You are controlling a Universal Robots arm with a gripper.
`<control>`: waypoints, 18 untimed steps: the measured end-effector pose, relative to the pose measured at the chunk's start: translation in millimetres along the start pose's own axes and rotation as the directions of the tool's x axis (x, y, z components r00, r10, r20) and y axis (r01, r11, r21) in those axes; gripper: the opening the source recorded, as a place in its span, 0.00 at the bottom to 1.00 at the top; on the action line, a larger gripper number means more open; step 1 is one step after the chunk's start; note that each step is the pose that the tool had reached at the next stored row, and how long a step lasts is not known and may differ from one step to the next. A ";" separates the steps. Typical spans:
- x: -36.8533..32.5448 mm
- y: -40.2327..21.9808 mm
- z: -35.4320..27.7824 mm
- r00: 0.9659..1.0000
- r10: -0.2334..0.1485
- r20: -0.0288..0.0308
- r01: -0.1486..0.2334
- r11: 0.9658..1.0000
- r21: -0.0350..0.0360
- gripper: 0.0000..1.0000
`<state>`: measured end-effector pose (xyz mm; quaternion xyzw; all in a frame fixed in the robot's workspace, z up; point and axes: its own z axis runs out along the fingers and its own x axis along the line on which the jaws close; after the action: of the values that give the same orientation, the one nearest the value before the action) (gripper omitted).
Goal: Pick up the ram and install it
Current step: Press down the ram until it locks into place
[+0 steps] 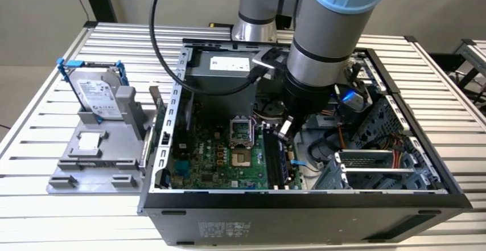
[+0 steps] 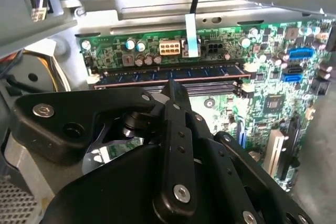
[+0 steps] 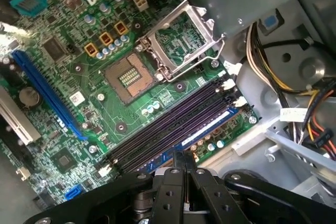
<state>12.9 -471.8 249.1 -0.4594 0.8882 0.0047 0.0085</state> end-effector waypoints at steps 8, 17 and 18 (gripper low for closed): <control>0.0 0.0 0.0 0.990 -0.142 0.000 0.142 0.990 -0.003 0.00; 0.0 0.0 0.0 0.960 -0.281 0.001 0.281 0.960 -0.005 0.00; 0.0 0.0 0.0 0.955 -0.296 0.001 0.296 0.955 -0.006 0.00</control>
<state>12.9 -471.8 249.0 -0.5873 0.8093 0.0059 0.0078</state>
